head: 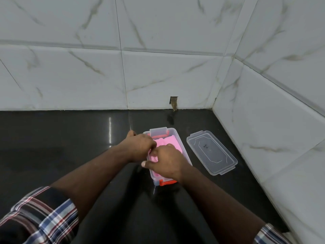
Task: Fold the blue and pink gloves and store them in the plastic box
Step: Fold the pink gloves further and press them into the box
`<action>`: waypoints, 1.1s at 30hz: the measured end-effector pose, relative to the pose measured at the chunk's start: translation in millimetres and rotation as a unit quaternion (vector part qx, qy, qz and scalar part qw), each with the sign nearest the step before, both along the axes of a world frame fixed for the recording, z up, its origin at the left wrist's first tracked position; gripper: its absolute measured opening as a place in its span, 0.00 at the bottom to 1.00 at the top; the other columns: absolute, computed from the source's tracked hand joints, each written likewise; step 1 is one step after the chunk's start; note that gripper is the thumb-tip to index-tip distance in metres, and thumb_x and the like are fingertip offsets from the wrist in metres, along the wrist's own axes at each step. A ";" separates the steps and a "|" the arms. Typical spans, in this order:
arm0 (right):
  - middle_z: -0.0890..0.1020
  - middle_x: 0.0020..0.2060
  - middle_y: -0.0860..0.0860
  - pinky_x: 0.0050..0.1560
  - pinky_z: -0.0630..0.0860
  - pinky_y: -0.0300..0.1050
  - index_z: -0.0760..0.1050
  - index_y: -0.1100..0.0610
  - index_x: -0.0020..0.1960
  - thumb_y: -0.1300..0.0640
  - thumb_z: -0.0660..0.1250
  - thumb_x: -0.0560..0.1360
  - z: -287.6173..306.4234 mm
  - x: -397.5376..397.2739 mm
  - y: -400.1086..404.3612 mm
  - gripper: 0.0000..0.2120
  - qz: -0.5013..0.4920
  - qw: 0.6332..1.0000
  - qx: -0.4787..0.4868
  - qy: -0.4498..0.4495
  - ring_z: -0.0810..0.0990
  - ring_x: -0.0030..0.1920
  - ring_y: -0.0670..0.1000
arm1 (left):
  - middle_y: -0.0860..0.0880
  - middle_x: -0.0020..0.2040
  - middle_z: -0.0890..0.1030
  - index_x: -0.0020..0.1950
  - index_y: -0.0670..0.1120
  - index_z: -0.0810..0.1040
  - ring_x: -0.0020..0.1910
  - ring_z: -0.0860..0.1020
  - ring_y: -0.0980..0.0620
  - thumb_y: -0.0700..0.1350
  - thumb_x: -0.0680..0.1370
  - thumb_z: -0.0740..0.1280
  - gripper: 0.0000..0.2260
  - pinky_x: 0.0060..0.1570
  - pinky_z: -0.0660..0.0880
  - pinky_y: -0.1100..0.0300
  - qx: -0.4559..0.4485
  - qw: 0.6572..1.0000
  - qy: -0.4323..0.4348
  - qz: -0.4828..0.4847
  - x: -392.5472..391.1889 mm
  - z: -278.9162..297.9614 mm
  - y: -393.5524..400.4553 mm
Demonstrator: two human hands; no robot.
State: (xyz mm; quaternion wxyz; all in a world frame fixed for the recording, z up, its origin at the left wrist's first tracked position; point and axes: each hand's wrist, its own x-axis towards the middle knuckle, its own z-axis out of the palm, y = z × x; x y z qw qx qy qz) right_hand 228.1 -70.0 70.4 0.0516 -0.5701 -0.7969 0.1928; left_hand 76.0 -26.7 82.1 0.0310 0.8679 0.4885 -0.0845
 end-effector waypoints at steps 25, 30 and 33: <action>0.76 0.67 0.53 0.66 0.72 0.48 0.67 0.51 0.75 0.60 0.70 0.76 15.9 -48.7 54.9 0.29 0.066 0.977 -0.044 -0.200 0.75 0.65 0.56 | 0.42 0.74 0.68 0.77 0.47 0.65 0.67 0.73 0.41 0.50 0.75 0.72 0.32 0.65 0.73 0.48 -0.073 0.986 -0.037 0.148 -50.2 -21.2 -2.8; 0.78 0.64 0.55 0.64 0.74 0.48 0.69 0.56 0.73 0.58 0.71 0.75 3.3 -57.6 70.7 0.28 0.072 0.961 -0.062 -0.260 0.77 0.63 0.56 | 0.42 0.75 0.68 0.77 0.47 0.63 0.69 0.72 0.40 0.49 0.76 0.71 0.32 0.67 0.72 0.47 -0.078 0.988 0.010 0.131 -43.6 -25.2 6.8; 0.79 0.62 0.55 0.62 0.75 0.48 0.71 0.55 0.71 0.56 0.72 0.74 -1.1 -57.7 75.9 0.27 0.079 0.957 -0.067 -0.270 0.78 0.61 0.56 | 0.43 0.75 0.67 0.77 0.47 0.63 0.70 0.70 0.39 0.47 0.76 0.71 0.31 0.65 0.73 0.44 -0.069 0.988 0.030 0.134 -40.2 -29.7 8.1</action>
